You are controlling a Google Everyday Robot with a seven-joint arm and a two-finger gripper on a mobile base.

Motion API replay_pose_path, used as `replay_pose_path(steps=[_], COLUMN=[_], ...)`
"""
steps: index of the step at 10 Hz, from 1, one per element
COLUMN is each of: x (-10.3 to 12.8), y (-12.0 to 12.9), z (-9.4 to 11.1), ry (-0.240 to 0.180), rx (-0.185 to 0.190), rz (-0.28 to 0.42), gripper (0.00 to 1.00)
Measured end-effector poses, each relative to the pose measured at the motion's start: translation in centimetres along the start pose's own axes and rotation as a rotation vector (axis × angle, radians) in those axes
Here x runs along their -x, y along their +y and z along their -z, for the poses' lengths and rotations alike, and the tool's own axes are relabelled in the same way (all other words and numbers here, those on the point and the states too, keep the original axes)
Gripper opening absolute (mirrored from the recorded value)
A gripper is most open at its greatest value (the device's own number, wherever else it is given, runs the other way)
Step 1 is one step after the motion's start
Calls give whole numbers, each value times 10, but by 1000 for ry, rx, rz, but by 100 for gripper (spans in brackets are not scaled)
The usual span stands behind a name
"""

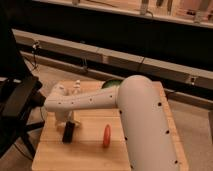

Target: Place the eraser on the white sponge

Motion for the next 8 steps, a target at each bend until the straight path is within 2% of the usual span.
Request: replay_pose_path(steps=[2,6,7,8], x=[2,5,5,6], y=[-5,-6,-7,-7], z=[0,-7,-8,-8], ry=[-7,-33,-35,-35], rx=[0,0,0,0], rz=[33,56,60,60], gripper=[46,8,2,0])
